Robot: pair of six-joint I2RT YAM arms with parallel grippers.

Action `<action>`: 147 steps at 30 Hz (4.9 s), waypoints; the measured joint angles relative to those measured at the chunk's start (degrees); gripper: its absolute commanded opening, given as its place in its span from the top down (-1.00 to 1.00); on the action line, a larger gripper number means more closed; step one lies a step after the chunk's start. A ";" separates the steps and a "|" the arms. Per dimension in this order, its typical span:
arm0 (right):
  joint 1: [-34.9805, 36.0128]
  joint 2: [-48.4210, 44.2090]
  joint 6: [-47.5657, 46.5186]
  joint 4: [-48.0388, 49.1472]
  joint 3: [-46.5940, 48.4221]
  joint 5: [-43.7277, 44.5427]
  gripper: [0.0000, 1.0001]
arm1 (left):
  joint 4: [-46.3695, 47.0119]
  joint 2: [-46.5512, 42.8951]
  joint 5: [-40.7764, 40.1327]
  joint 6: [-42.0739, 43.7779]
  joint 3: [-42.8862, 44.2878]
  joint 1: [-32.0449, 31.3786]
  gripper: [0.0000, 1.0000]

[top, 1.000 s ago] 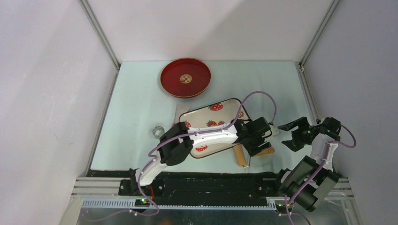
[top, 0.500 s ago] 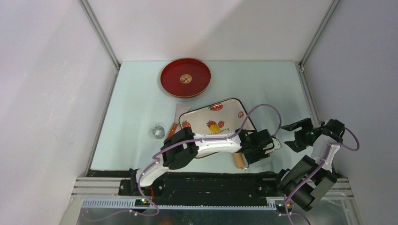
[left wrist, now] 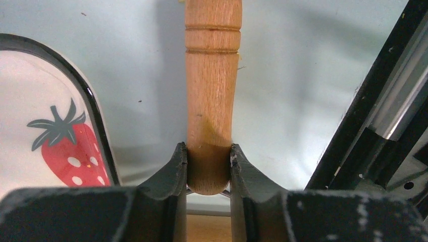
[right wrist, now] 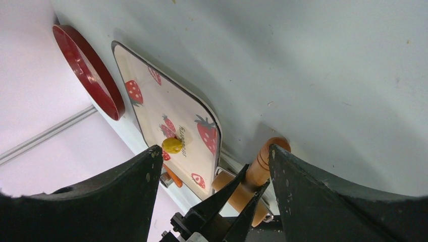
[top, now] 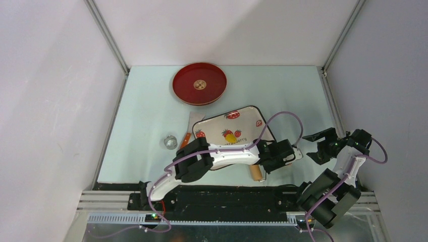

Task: Roll out the dumpling wrappers from the dough

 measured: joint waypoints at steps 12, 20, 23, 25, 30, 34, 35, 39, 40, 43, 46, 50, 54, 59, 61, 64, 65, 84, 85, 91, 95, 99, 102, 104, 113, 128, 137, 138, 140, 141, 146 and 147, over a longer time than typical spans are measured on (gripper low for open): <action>0.26 -1.22 -0.74 -1.53 0.00 -0.52 -0.62 | 2.45 -16.50 -5.92 -2.64 -10.23 0.39 1.00; 9.05 -0.90 -0.85 -1.95 0.33 -1.95 -0.63 | 8.35 -40.28 -6.32 -8.15 -25.22 5.14 1.00; 16.06 0.09 -0.83 -2.43 1.40 -2.69 -0.75 | 9.27 -48.48 -7.43 -10.03 -33.59 8.94 1.00; 20.79 0.46 -0.85 -2.71 2.54 -3.10 -0.89 | 9.09 -53.59 -8.44 -10.84 -39.17 11.19 1.00; 33.70 0.59 -1.20 -3.69 8.37 -4.74 -0.99 | 7.65 -69.05 -9.57 -10.95 -52.24 13.90 1.00; 40.70 1.03 -2.29 -5.16 14.43 -6.82 -0.98 | 6.88 -82.34 -8.20 -9.66 -59.65 13.90 1.00; 42.07 1.18 -2.60 -5.46 15.65 -7.37 -0.97 | 6.67 -84.61 -7.61 -9.31 -60.76 13.90 1.00; 47.87 1.66 -3.28 -5.73 19.08 -10.19 -0.87 | 5.68 -87.97 -5.03 -8.63 -62.82 13.90 1.00; 49.40 1.86 -3.26 -5.62 19.54 -10.97 -0.81 | 5.42 -87.78 -4.39 -8.41 -62.86 13.90 1.00; 54.23 3.54 -2.75 -5.33 21.00 -13.16 -0.72 | 4.85 -84.98 -2.75 -7.65 -62.84 13.90 1.00; 60.30 7.17 -2.08 -5.33 24.33 -13.73 -0.69 | 3.82 -81.37 -1.68 -6.73 -62.84 13.90 1.00; 67.93 12.87 -1.57 -5.25 29.57 -13.14 -0.64 | 2.84 -77.77 -0.76 -5.09 -62.77 13.88 1.00; 73.00 18.47 -0.61 -3.58 30.95 -13.25 -0.59 | 2.32 -76.04 -0.24 -3.41 -62.23 13.88 1.00; 75.43 24.72 0.74 -0.61 30.95 -15.50 -0.56 | 2.23 -75.87 0.35 -1.90 -60.48 13.64 1.00; 76.28 26.62 1.14 0.55 31.15 -16.81 -0.56 | 2.29 -75.87 0.52 -1.38 -60.04 13.53 1.00; 77.66 28.98 1.40 1.77 32.22 -18.80 -0.54 | 2.25 -75.84 0.98 -0.94 -59.89 13.42 1.00; 78.31 29.70 1.42 2.21 32.72 -19.45 -0.54 | 2.25 -75.82 1.14 -0.87 -59.89 13.33 1.00; 83.49 35.39 3.87 5.99 33.64 -23.61 -0.14 | 2.23 -75.91 -0.46 -1.57 -59.84 12.20 1.00; 83.58 35.41 3.96 6.12 33.64 -23.61 -0.13 | 2.21 -75.91 -0.72 -1.66 -59.78 12.15 1.00; 85.00 35.41 4.39 6.32 33.64 -23.54 -0.02 | 1.79 -75.91 -1.36 -2.10 -58.49 11.91 1.00; 85.26 35.41 5.09 6.51 33.64 -22.97 0.11 | 1.44 -75.91 -1.70 -2.29 -58.40 11.78 1.00; 85.37 35.41 5.51 6.97 33.64 -22.34 0.36 | 1.42 -75.91 -1.92 -2.69 -58.38 11.76 1.00; 85.37 35.41 5.81 7.39 33.66 -22.27 0.64 | 1.38 -75.97 -2.27 -3.13 -58.38 11.74 1.00; 85.37 35.39 5.90 7.54 33.66 -22.32 0.91 | 1.36 -75.97 -2.34 -3.26 -58.38 11.72 1.00; 85.37 35.32 5.86 7.39 33.66 -20.81 1.00 | 1.73 -76.13 -4.00 -4.13 -58.27 11.61 -0.95; 77.42 28.94 4.70 2.21 31.06 -9.66 1.00 | 4.22 -82.64 -13.88 -23.19 -54.10 19.96 -0.99; 54.95 13.84 -1.20 -4.66 25.51 -8.07 1.00 | 5.20 -81.64 -2.69 -41.92 -64.35 35.08 -0.79; 51.43 12.35 -2.34 -5.84 25.46 -8.48 1.00 | 5.18 -80.41 -1.09 -43.52 -65.64 36.41 -0.77; 45.64 10.10 -4.15 -7.54 25.38 -9.11 1.00 | 5.33 -77.55 1.44 -45.70 -67.60 38.32 -0.64; 42.88 9.16 -5.25 -8.46 25.27 -9.88 1.00 | 5.40 -75.78 2.91 -46.73 -68.46 39.01 -0.53; 36.74 6.93 -9.35 -13.09 24.50 -12.13 1.00 | 7.72 -68.02 7.87 -48.61 -69.44 39.63 -0.03; 36.79 6.78 -9.77 -13.51 24.06 -12.57 1.00 | 8.61 -66.53 8.48 -48.94 -69.40 39.65 0.00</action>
